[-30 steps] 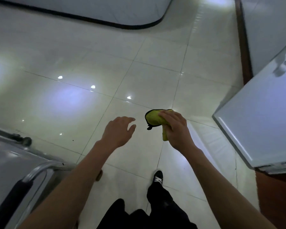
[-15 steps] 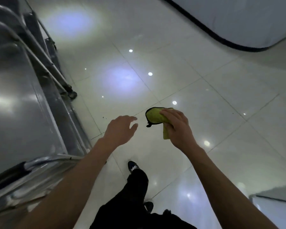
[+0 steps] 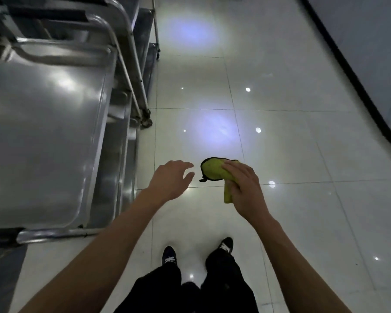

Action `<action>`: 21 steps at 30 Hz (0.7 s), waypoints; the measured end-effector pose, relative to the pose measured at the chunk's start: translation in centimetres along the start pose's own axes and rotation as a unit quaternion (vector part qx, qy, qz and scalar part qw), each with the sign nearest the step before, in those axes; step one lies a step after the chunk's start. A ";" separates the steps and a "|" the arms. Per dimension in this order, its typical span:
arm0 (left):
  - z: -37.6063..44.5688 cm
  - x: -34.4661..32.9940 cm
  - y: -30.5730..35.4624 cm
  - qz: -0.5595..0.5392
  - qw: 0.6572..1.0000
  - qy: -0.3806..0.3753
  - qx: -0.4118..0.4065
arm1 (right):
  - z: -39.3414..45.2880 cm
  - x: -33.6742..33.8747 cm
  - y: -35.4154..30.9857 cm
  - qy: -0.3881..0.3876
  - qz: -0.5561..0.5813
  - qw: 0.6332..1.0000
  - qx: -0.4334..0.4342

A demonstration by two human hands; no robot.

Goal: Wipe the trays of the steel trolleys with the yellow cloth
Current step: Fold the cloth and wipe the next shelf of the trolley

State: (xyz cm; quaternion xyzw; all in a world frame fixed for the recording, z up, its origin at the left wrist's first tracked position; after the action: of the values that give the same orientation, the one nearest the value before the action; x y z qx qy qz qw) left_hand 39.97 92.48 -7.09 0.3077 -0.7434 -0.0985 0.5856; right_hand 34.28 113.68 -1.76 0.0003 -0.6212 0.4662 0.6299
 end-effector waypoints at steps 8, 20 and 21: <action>5.6 0.1 0.0 -0.060 0.981 0.066 0.171 | 11.6 -1.3 7.0 -0.097 0.051 0.990 0.093; 2.7 -1.2 -5.6 -0.190 0.883 0.201 0.378 | 22.9 -12.9 2.1 -0.291 0.122 0.896 0.311; 2.4 -1.4 -6.2 -0.206 0.874 0.206 0.389 | 23.4 -14.0 1.4 -0.298 0.126 0.890 0.320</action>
State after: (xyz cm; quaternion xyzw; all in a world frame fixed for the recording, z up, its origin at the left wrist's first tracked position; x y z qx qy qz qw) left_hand 40.05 87.86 -12.12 0.6700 -0.5043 0.1460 0.5248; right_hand 17.99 92.72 -8.17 0.2628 -0.5916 0.6932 0.3168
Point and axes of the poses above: each hand's wrist, its own z-axis towards the middle knuckle, its own x-axis out of the back of the hand, y = z × x, the point moved 4 cm from there along z, towards the middle knuckle, and after that the axes turned 3 degrees about -z, right-handed, at the moved point
